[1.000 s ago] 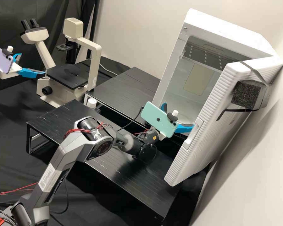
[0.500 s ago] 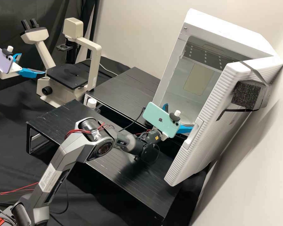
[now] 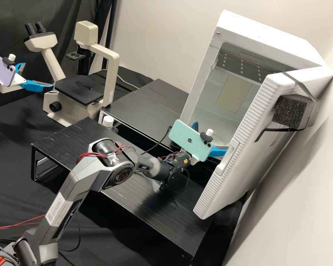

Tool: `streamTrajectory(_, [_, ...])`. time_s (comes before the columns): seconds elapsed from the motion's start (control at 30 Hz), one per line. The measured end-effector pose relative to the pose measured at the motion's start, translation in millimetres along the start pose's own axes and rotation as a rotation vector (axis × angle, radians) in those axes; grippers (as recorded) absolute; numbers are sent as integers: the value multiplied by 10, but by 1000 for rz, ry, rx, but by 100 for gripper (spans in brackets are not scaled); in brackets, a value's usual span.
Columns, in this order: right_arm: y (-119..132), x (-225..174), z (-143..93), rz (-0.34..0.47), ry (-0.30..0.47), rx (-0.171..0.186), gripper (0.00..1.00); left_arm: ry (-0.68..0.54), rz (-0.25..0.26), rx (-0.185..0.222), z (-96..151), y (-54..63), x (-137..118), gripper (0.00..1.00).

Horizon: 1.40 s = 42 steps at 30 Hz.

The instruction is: Take out the petri dish and place it under the microscope.

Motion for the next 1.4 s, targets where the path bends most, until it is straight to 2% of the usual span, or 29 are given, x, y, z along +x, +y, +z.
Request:
streamTrajectory(0.3, [1,2,-5,-2,3,-5,0,0,0,0,0,0,0,100])
streamTrajectory(1.4, [36,22,-8,-30,2,25,0,0,0,0,0,0,0,100])
